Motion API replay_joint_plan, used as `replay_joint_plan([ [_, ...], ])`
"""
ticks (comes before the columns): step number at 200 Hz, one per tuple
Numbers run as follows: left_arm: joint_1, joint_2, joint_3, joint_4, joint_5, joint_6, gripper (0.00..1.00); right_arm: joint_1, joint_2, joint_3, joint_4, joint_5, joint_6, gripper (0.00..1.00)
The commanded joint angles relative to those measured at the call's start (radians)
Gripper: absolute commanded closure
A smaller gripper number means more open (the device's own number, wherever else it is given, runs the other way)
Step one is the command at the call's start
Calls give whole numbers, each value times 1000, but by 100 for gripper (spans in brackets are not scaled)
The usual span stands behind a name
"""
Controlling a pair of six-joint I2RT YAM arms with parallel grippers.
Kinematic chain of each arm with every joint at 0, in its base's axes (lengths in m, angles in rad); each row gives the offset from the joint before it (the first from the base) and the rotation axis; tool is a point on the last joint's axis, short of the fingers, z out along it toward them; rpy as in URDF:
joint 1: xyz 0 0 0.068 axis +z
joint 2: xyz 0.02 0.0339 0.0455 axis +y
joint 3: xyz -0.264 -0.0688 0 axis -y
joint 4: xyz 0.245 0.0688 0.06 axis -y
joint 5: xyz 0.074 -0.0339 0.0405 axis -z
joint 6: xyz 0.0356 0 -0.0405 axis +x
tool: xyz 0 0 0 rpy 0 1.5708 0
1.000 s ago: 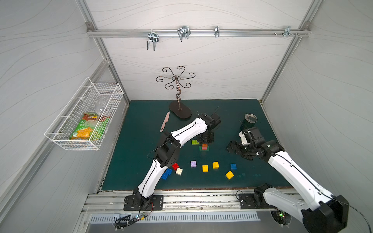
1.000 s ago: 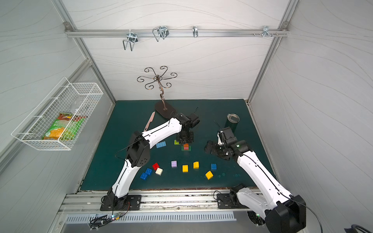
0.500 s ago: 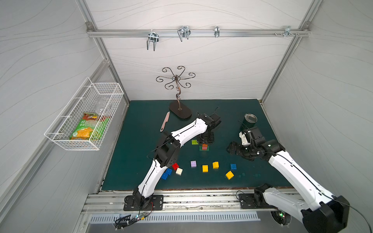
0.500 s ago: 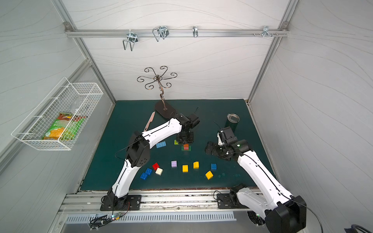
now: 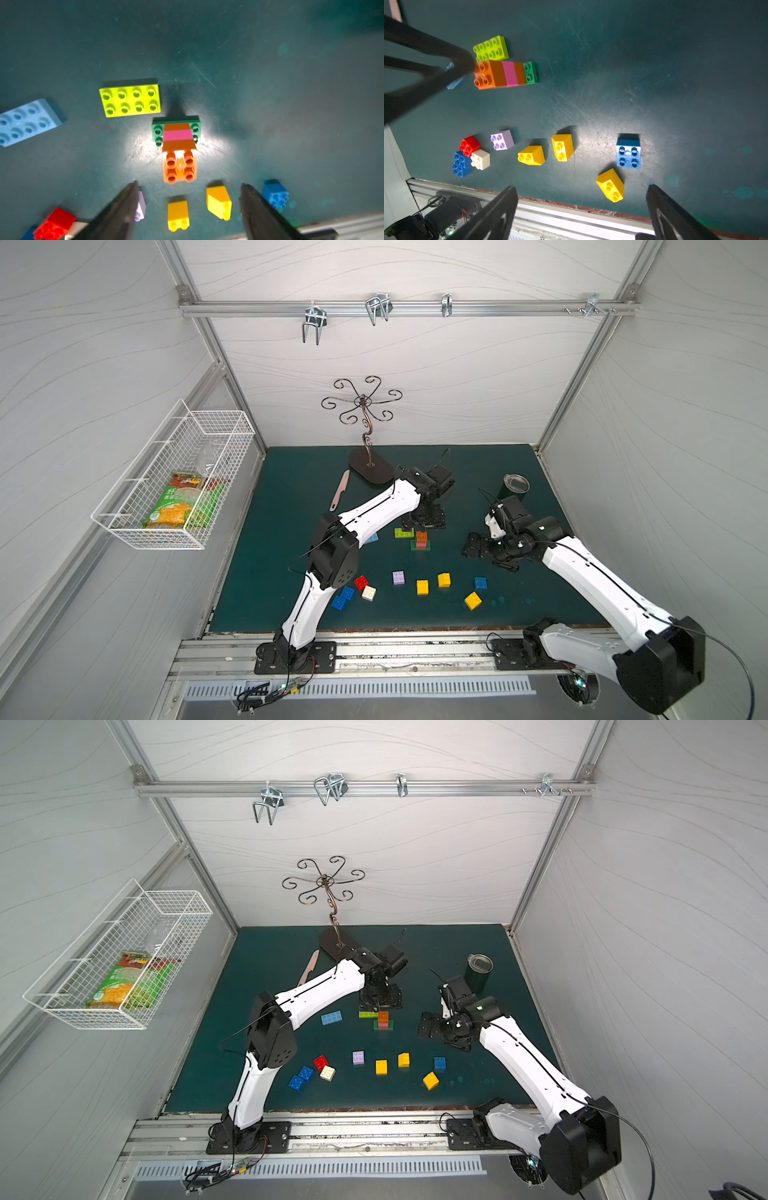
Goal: Assemble the number 1 with lego
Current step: Assemble the lego brick with the lego brick, then pick up the lego brick from the center of the board.
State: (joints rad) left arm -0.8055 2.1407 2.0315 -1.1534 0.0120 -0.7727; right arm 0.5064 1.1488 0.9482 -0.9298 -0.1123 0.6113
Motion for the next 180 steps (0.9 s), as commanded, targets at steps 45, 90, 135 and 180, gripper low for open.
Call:
replay_joint_plan([
  [45,49,-497,-445,165,-39,-18,0,159,158,58,19,48,114,7],
  [90,114,-870,-765,238,-88,124,0,242,270,57,59,66,166,11],
  [135,123,-1149,-961,281,-176,296,1,291,354,49,103,53,215,23],
  [180,124,-1373,-1059,247,-162,388,0,340,430,77,61,130,250,27],
])
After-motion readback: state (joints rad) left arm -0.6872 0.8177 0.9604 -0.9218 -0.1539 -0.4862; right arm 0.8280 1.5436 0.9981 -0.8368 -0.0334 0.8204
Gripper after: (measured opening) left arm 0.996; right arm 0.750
